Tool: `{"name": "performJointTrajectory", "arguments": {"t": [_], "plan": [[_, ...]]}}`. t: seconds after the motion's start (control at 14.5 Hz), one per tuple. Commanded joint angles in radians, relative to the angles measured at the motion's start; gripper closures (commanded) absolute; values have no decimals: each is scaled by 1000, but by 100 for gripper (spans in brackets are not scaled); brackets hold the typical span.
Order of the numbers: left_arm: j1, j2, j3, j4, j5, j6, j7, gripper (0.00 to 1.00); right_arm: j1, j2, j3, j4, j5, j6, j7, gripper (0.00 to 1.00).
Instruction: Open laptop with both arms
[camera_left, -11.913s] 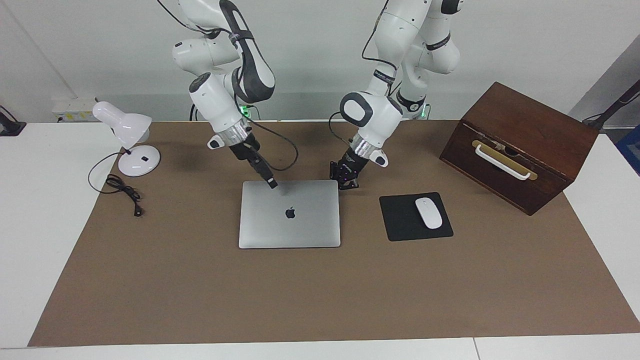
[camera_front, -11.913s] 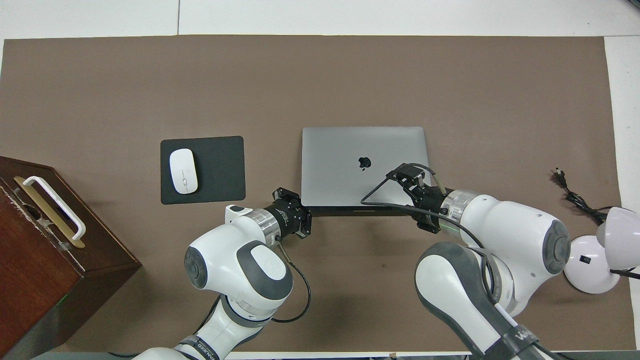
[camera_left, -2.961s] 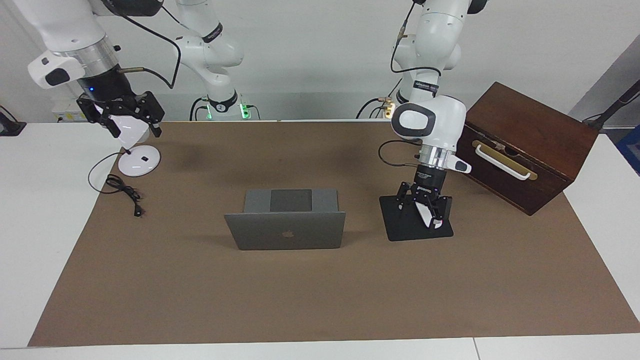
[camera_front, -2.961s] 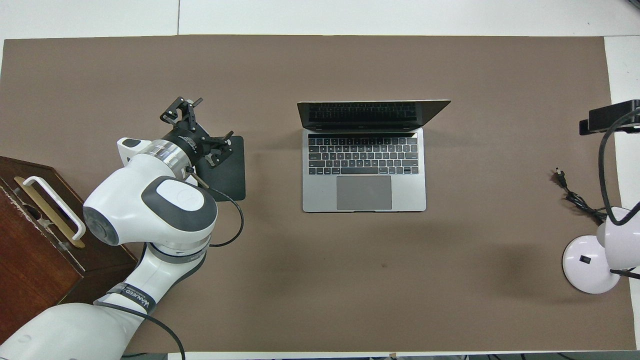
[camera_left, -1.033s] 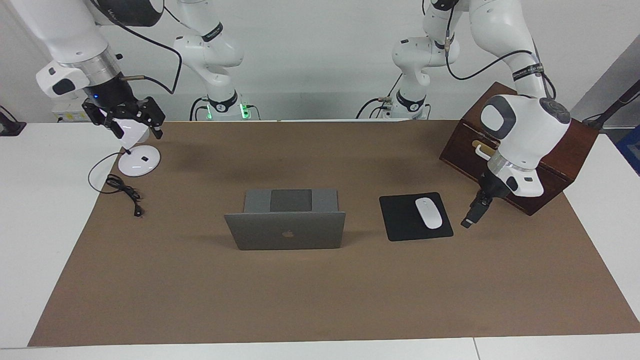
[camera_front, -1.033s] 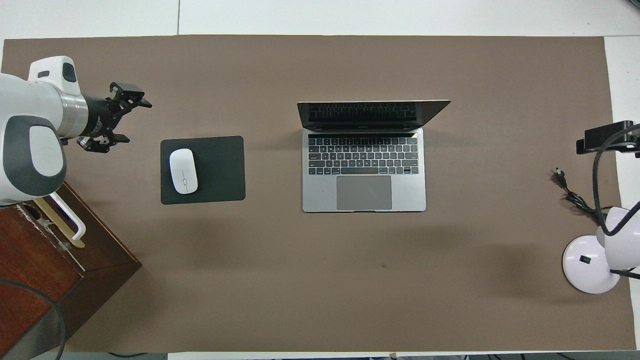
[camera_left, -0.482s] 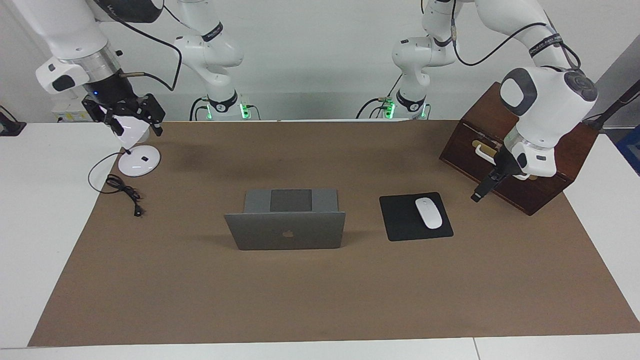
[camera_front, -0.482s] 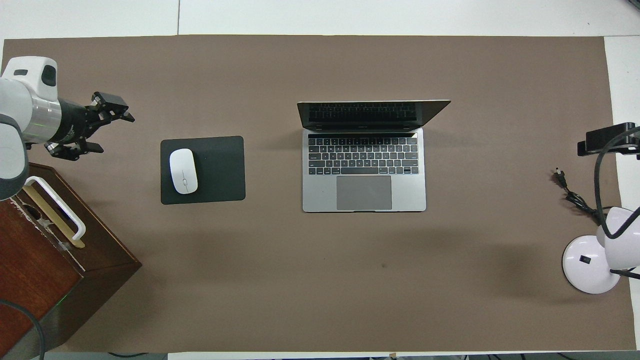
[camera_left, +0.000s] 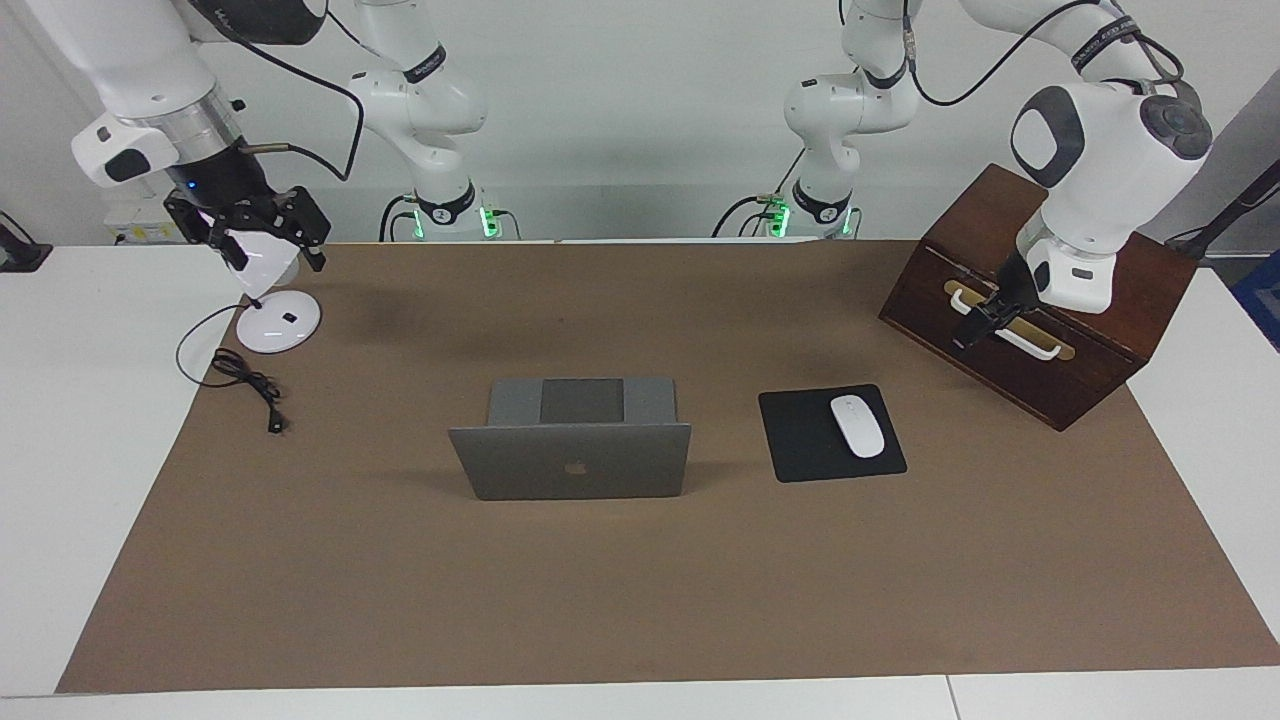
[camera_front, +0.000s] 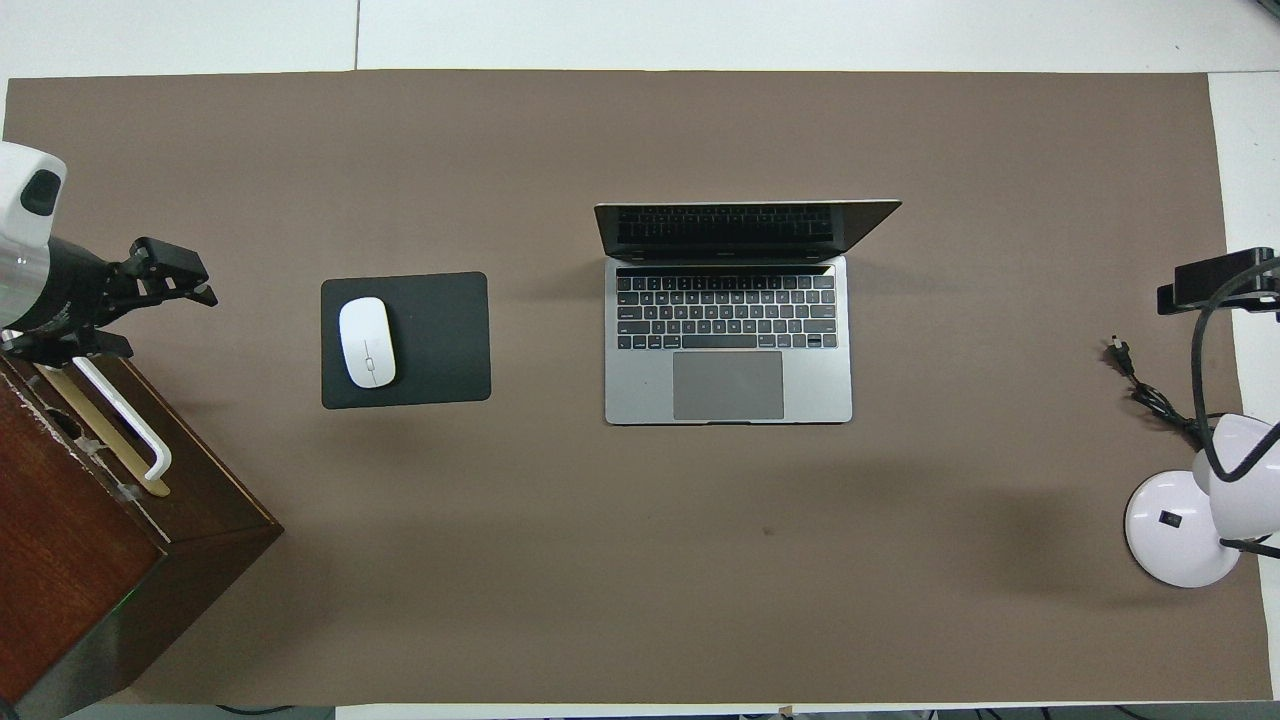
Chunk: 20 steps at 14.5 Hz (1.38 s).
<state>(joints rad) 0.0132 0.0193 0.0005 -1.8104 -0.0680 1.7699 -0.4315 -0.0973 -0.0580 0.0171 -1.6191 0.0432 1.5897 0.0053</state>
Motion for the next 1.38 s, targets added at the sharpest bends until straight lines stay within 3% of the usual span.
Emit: {"name": "performJointTrajectory", "arguments": {"t": [0.0, 0.62, 0.9, 1.31], "plan": [[7, -19, -7, 63, 19, -127, 22, 0, 1, -22, -2, -19, -23, -17, -13, 0], [8, -88, 3, 98, 19, -297, 261, 0, 1, -22, -5, -16, -23, -27, -14, 0], [5, -128, -2, 97, 33, -371, 277, 0, 1, -23, -5, -15, -23, -25, -14, 0], [-22, -119, 6, 105, 36, -310, 300, 0, 1, -23, -5, -15, -23, -25, -14, 0]]}}
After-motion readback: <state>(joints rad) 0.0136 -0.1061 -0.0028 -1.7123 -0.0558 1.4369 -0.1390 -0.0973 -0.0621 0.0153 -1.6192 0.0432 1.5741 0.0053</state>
